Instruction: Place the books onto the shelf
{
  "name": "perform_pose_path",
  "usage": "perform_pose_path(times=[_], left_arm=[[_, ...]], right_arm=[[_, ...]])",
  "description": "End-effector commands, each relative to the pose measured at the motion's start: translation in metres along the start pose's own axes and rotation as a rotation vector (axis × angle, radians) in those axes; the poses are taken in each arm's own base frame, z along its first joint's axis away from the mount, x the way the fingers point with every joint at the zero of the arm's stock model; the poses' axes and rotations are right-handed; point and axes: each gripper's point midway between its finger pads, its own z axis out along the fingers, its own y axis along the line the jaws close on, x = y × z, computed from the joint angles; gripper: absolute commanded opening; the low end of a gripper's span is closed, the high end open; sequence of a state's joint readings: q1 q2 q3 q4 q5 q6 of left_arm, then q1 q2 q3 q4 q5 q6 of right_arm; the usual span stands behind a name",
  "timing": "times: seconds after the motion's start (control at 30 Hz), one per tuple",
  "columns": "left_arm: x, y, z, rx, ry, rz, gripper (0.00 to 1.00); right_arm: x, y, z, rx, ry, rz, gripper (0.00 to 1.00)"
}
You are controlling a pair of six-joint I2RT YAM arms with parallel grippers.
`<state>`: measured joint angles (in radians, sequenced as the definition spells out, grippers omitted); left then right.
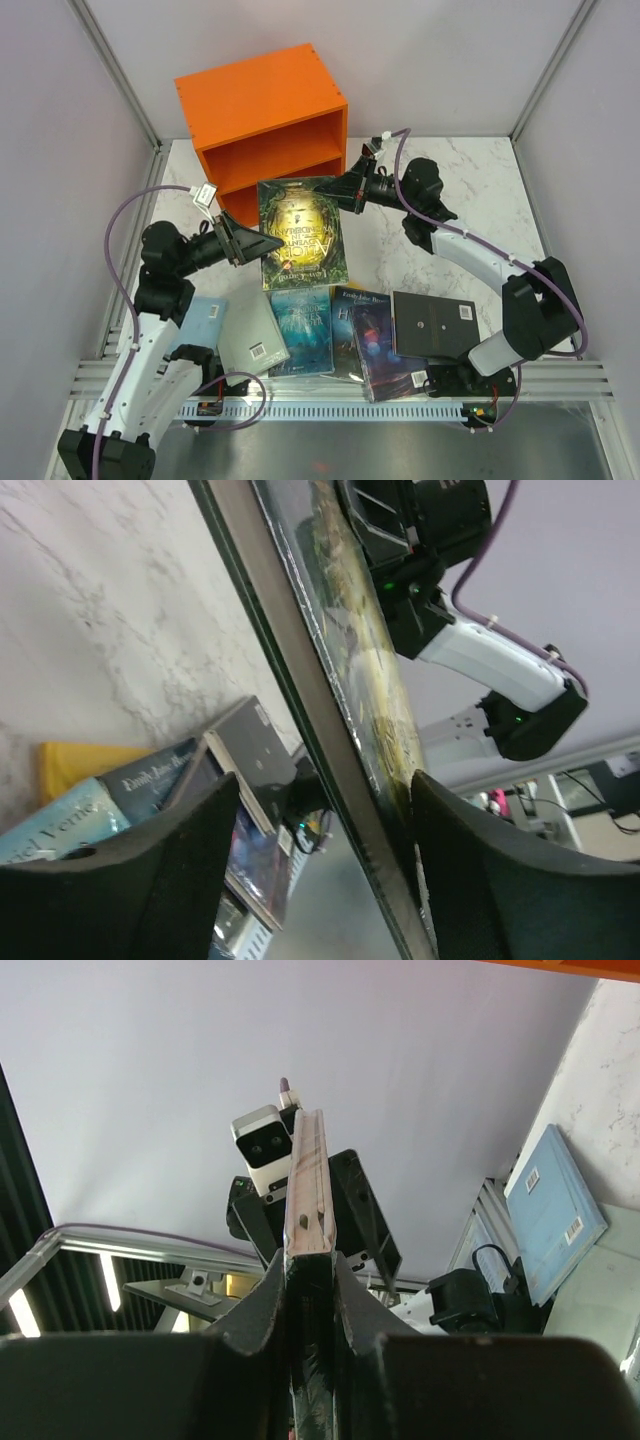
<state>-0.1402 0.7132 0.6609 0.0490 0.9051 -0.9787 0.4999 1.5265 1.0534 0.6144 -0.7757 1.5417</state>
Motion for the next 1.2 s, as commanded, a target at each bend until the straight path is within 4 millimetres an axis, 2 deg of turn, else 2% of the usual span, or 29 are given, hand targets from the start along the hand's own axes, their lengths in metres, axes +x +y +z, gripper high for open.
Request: perform_pose_path(times=[0.0,0.07,0.1,0.17,0.3,0.37,0.4,0.47,0.5,0.57,0.6,0.67,0.7,0.73,0.77,0.8,0.87,0.9,0.97,1.0,1.13,1.17], left_arm=[[0.003,-0.035,0.002,0.133,0.068,0.04,0.64],[0.005,-0.043,0.005,0.156,0.088,0.045,0.48],[0.005,-0.044,0.006,0.16,0.091,0.046,0.25],[0.005,-0.048,0.008,0.164,0.094,0.042,0.02],[-0.011,-0.048,0.01,0.088,0.047,0.057,0.02],[-0.025,-0.061,0.009,0.047,0.037,0.101,0.02],[-0.041,-0.078,0.009,0.046,0.005,0.146,0.02],[-0.054,-0.072,0.015,-0.012,0.001,0.164,0.02],[-0.069,-0.087,0.014,-0.009,-0.033,0.205,0.02],[-0.086,-0.079,0.02,-0.05,-0.041,0.207,0.02],[-0.098,-0.091,0.019,-0.042,-0.066,0.239,0.02],[-0.114,-0.083,0.024,-0.074,-0.081,0.231,0.02],[-0.125,-0.092,0.024,-0.068,-0.101,0.253,0.02],[-0.134,-0.09,0.023,-0.08,-0.118,0.257,0.02],[-0.142,-0.084,0.027,-0.093,-0.122,0.249,0.02],[-0.151,-0.091,0.026,-0.087,-0.141,0.265,0.02],[-0.168,-0.085,0.027,-0.111,-0.167,0.26,0.02],[-0.178,-0.094,0.025,-0.106,-0.191,0.28,0.02],[-0.199,-0.085,0.026,-0.134,-0.225,0.269,0.02],[-0.212,-0.093,0.024,-0.13,-0.253,0.279,0.02],[-0.268,-0.084,0.007,-0.185,-0.385,0.281,0.02],[-0.277,-0.08,0.006,-0.186,-0.397,0.272,0.02]], right_arm=[[0.002,0.032,-0.002,-0.121,0.01,-0.012,0.0],[0.0,0.032,-0.001,-0.124,0.005,-0.014,0.0],[0.0,0.031,-0.001,-0.123,0.005,-0.013,0.0],[-0.001,0.031,0.0,-0.125,0.004,-0.011,0.0],[-0.001,0.036,-0.001,-0.132,0.001,-0.014,0.0],[-0.001,0.04,-0.002,-0.132,0.002,-0.022,0.0],[-0.001,0.039,-0.003,-0.118,0.003,-0.02,0.02],[-0.002,0.036,-0.005,-0.089,0.0,-0.06,0.12],[-0.002,0.03,-0.008,-0.044,0.0,-0.046,0.15],[-0.007,0.021,-0.016,0.003,-0.009,-0.089,0.23],[-0.007,0.016,-0.022,0.046,-0.015,-0.075,0.27],[-0.016,0.015,-0.038,0.083,-0.05,-0.131,0.44],[-0.018,0.007,-0.045,0.128,-0.057,-0.115,0.52],[-0.027,0.005,-0.055,0.148,-0.088,-0.121,0.66],[-0.028,0.01,-0.062,0.151,-0.1,-0.134,0.7],[-0.029,0.004,-0.069,0.169,-0.108,-0.126,0.73],[-0.033,0.007,-0.08,0.174,-0.133,-0.125,0.76],[-0.033,0.005,-0.083,0.18,-0.141,-0.119,0.77],[-0.032,0.006,-0.087,0.183,-0.158,-0.121,0.77],[-0.029,0.004,-0.088,0.185,-0.158,-0.114,0.77],[-0.022,0.002,-0.092,0.191,-0.145,-0.108,0.77],[-0.02,0.003,-0.093,0.193,-0.145,-0.109,0.77]])
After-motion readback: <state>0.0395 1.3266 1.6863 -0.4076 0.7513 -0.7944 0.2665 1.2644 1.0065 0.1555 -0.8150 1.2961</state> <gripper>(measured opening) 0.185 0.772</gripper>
